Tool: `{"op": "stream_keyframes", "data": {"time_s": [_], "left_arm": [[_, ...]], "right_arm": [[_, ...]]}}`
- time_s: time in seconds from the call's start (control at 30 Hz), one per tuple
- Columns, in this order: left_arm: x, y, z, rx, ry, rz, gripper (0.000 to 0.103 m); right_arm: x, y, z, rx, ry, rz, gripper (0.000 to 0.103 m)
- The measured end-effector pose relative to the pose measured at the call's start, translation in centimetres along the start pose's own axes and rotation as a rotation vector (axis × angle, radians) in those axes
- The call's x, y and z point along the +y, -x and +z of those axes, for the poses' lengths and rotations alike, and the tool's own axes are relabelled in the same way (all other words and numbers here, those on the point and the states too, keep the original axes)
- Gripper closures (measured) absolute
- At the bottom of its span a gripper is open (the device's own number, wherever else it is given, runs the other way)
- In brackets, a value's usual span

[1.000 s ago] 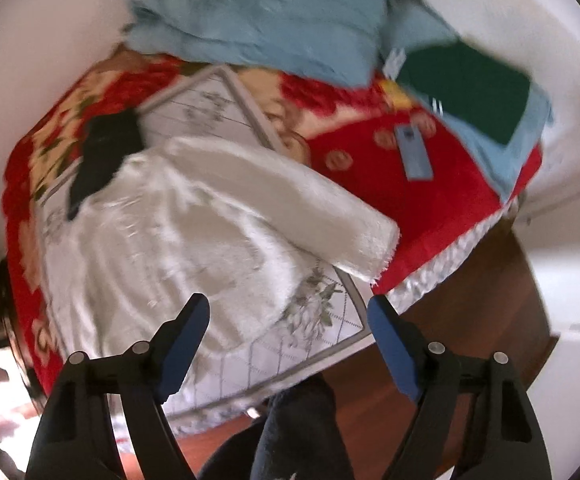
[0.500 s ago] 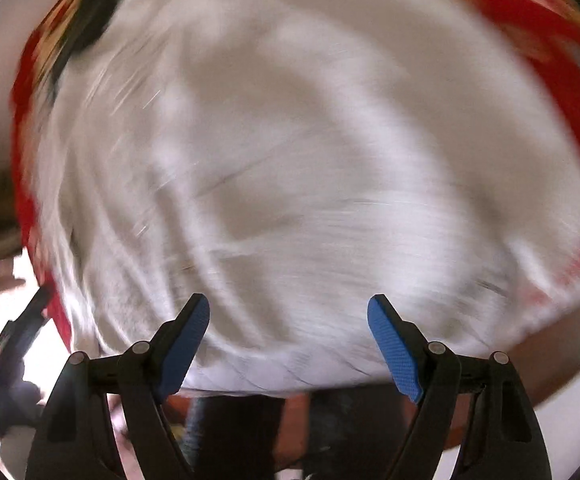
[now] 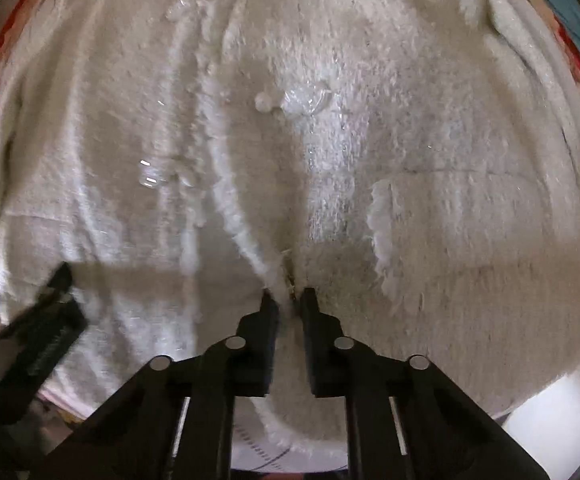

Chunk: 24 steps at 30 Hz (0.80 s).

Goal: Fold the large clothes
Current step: 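Lower both tools onto the white cardigan and close the right tool on its hem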

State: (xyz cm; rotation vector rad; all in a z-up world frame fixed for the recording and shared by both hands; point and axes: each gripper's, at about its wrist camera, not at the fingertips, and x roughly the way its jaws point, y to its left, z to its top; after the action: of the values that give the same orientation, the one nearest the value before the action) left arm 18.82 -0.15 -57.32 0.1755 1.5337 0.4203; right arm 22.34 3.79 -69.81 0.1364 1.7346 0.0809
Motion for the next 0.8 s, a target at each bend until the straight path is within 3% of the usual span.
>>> {"op": "stream_keyframes", "data": {"time_s": [0.17, 0.23, 0.3, 0.37, 0.43, 0.63, 0.7, 0.8], "left_arm": [[0.7, -0.6, 0.9, 0.009, -0.024, -0.023, 0.000], [1.3, -0.5, 1.3, 0.013, -0.040, -0.007, 0.000], [1.9, 0.6, 1.6, 0.011, -0.043, -0.005, 0.000], [2.0, 2.3, 2.1, -0.016, -0.046, 0.001, 0.000], [1.1, 4.2, 2.6, -0.050, -0.058, -0.007, 0.000], [-5.6, 7.6, 4.3, -0.129, -0.146, -0.056, 0.000], [-9.1, 8.1, 4.9, -0.140, -0.183, -0.075, 0.000], [-13.4, 8.4, 5.7, -0.156, -0.226, -0.086, 0.000]], "right_arm": [[2.1, 0.3, -0.3, 0.093, 0.026, 0.151, 0.095], [0.6, -0.2, 0.2, 0.158, -0.033, 0.282, 0.082], [-2.4, 0.5, 0.6, 0.163, -0.117, 0.387, 0.069], [-8.1, 2.6, -0.1, 0.104, -0.261, 0.466, 0.059], [-13.8, 4.4, -1.0, 0.034, -0.417, 0.482, 0.049], [-34.4, 4.9, -7.7, -0.146, -1.031, 0.532, 0.046], [-38.8, 4.3, -9.7, -0.168, -1.166, 0.525, 0.046], [-41.6, 2.4, -11.6, -0.167, -1.275, 0.566, 0.046]]}}
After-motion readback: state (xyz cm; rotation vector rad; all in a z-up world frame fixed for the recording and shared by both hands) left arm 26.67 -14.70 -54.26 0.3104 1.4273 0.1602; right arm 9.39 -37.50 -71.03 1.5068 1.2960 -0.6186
